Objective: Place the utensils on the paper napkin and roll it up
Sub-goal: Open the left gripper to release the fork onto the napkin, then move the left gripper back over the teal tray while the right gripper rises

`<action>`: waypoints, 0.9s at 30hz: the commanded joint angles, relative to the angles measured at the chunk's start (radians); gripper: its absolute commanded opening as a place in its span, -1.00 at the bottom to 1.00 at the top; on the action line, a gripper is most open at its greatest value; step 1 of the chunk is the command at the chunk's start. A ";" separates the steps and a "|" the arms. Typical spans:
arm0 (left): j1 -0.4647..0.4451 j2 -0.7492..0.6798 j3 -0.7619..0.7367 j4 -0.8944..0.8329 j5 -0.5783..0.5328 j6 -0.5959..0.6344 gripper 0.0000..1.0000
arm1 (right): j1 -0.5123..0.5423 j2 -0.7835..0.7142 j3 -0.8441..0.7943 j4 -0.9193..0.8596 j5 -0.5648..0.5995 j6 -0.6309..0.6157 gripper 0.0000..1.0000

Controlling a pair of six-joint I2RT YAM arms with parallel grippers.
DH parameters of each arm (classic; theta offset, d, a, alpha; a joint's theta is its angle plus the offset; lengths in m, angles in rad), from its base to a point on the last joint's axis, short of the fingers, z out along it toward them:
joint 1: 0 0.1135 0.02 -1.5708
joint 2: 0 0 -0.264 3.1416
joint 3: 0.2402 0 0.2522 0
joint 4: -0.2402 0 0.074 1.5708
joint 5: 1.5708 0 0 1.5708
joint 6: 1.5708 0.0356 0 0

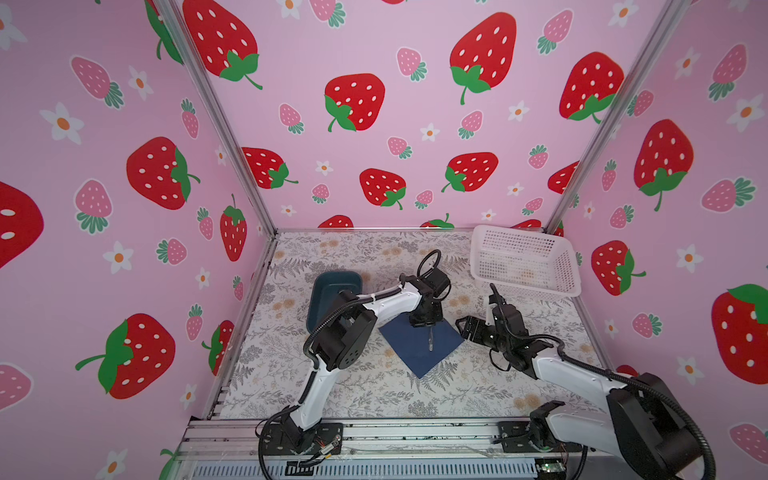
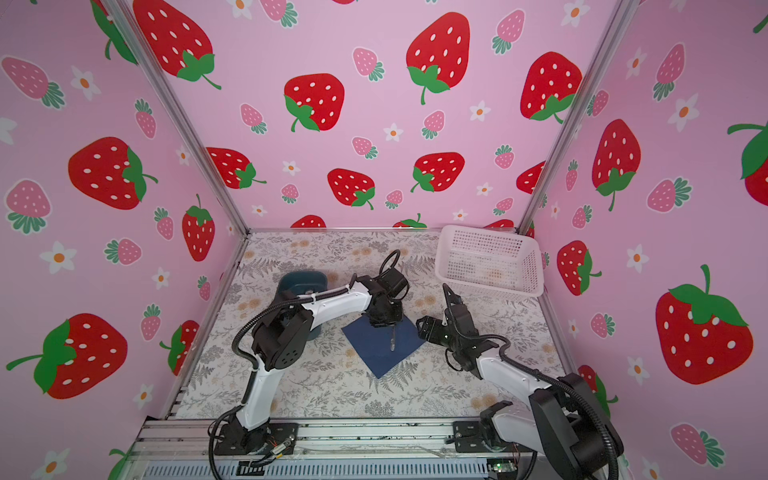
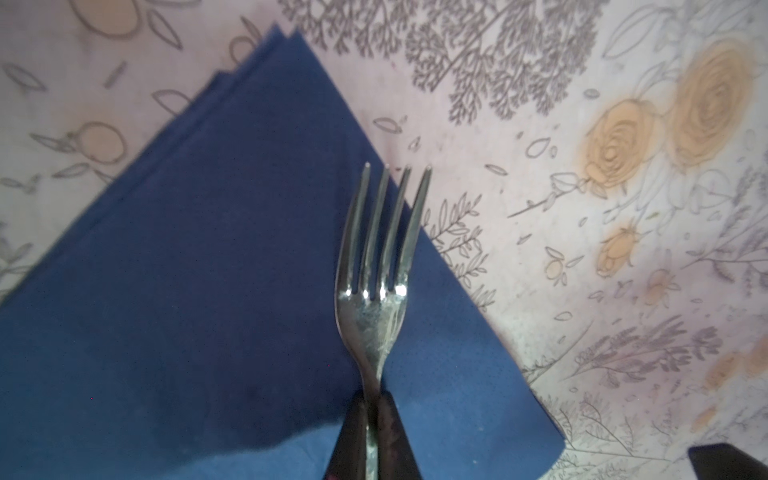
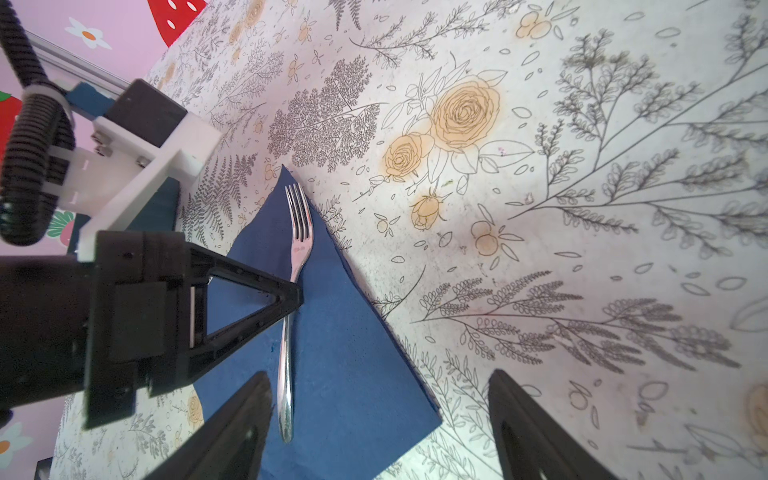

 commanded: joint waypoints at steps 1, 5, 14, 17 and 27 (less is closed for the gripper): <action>0.001 -0.022 -0.010 -0.006 -0.008 -0.016 -0.73 | -0.005 -0.005 0.015 -0.003 0.006 0.011 0.67; 0.001 -0.056 -0.024 0.007 -0.026 -0.005 -0.50 | -0.006 -0.008 0.036 -0.009 -0.001 -0.006 0.66; 0.010 -0.287 -0.145 0.111 -0.196 0.045 -0.10 | -0.006 0.013 0.142 0.033 -0.155 -0.077 0.69; 0.036 -0.366 -0.175 0.102 -0.294 0.101 -0.06 | 0.006 0.057 0.205 0.038 -0.219 -0.098 0.66; 0.240 -0.544 -0.341 0.019 -0.382 0.170 0.39 | 0.117 0.273 0.429 0.067 -0.234 -0.145 0.60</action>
